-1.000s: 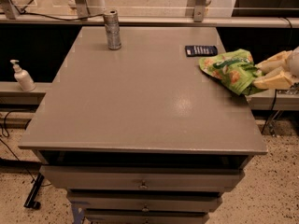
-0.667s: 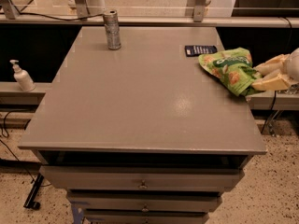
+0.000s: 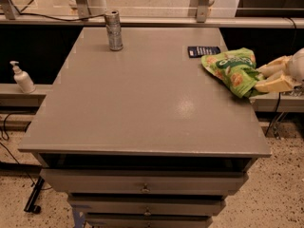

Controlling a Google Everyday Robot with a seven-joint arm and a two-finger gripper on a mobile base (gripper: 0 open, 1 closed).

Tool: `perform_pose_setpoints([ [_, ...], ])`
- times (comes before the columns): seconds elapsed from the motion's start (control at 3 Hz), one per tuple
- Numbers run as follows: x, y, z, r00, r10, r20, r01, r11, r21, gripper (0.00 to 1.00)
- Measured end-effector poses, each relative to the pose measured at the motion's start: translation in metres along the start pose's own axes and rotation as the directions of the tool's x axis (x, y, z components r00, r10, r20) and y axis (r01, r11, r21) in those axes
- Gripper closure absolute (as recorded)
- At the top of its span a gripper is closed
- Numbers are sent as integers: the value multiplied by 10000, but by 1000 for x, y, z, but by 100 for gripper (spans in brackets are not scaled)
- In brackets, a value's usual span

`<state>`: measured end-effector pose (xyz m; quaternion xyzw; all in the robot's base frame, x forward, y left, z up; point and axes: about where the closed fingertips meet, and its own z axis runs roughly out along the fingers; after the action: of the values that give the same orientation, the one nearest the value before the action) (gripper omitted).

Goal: Move green rice chip bag near rxbar blueberry

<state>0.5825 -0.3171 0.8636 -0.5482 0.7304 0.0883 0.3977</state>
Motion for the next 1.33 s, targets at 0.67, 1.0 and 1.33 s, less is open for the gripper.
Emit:
perform_pose_setpoints([
  [0.67,-24,4,26,9993,-86,355,101,9991,-418,13],
  [1.0,-42,14,48,9981,-81,618,135,9961,-870,0],
  [1.33,-52,22,56,9973,-73,725,154,9936,-1115,0],
])
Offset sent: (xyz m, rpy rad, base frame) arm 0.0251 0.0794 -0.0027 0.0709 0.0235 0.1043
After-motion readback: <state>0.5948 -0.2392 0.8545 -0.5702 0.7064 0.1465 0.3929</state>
